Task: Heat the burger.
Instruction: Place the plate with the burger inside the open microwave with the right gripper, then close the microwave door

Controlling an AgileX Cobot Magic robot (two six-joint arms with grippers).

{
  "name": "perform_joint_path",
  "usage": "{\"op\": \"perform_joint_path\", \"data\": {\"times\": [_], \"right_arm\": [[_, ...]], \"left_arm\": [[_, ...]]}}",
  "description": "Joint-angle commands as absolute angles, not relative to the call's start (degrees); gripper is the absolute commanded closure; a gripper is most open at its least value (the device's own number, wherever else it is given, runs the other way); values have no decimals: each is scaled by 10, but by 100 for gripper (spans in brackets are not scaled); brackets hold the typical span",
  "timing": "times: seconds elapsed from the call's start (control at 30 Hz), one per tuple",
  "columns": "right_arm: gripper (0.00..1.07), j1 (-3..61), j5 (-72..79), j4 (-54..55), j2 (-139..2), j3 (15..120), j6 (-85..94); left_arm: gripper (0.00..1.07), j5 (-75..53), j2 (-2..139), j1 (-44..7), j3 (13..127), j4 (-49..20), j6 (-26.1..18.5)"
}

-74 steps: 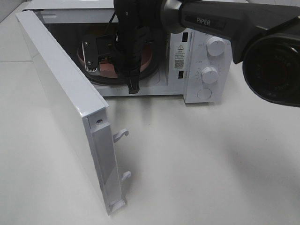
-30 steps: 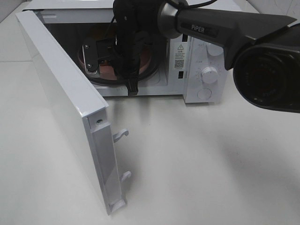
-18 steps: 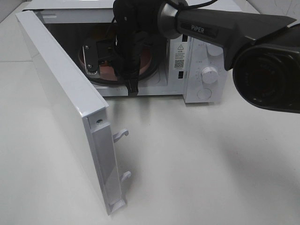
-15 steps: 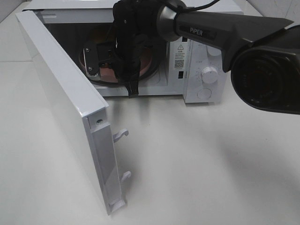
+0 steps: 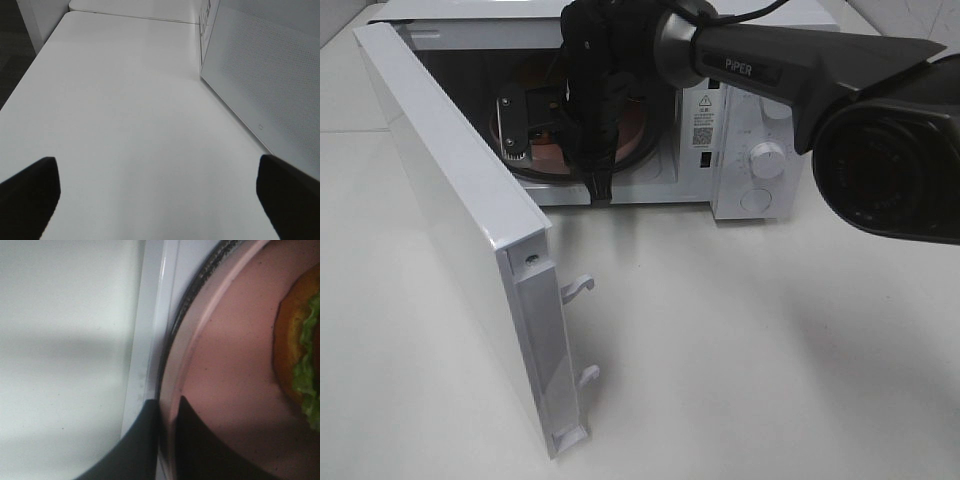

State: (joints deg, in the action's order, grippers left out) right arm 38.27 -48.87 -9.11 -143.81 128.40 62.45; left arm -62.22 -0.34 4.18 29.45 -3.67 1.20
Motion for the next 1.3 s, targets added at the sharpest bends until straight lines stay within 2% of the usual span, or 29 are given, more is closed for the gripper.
{"op": "perform_joint_path", "data": {"times": [0.03, 0.07, 0.1, 0.13, 0.17, 0.2, 0.23, 0.3, 0.33, 0.37, 0.43, 0.47, 0.57, 1.3], "right_arm": [[86, 379, -477, -89, -1432, 1290, 613], [86, 379, -477, -89, -1432, 1290, 613], [78, 379, -484, -88, -1432, 1290, 613], [72, 379, -489, -88, -1432, 1290, 613], [72, 379, -489, -88, -1432, 1290, 613], [64, 379, -497, -87, -1432, 1290, 613], [64, 379, -497, -87, -1432, 1290, 613], [51, 379, -504, -87, -1429, 1290, 611], [51, 379, -504, -87, -1429, 1290, 611], [44, 379, -504, -87, -1425, 1290, 603], [40, 379, -503, -88, -1422, 1290, 598], [35, 379, -506, -88, -1418, 1290, 590], [32, 379, -523, -87, -1415, 1290, 586], [31, 379, -599, -66, -1396, 1286, 572]], "left_arm": [[7, -613, -6, 40, 295, -38, 13], [7, -613, -6, 40, 295, -38, 13], [7, -613, -6, 40, 295, -38, 13], [7, -613, -6, 40, 295, -38, 13], [7, -613, -6, 40, 295, -38, 13], [7, -613, -6, 40, 295, -38, 13], [7, -613, -6, 40, 295, -38, 13], [7, -613, -6, 40, 295, -38, 13], [7, -613, -6, 40, 295, -38, 13], [7, -613, -6, 40, 295, -38, 13], [7, -613, -6, 40, 295, -38, 13], [7, -613, -6, 40, 295, -38, 13], [7, -613, -6, 40, 295, -38, 13], [7, -613, -6, 40, 295, -38, 13]]}}
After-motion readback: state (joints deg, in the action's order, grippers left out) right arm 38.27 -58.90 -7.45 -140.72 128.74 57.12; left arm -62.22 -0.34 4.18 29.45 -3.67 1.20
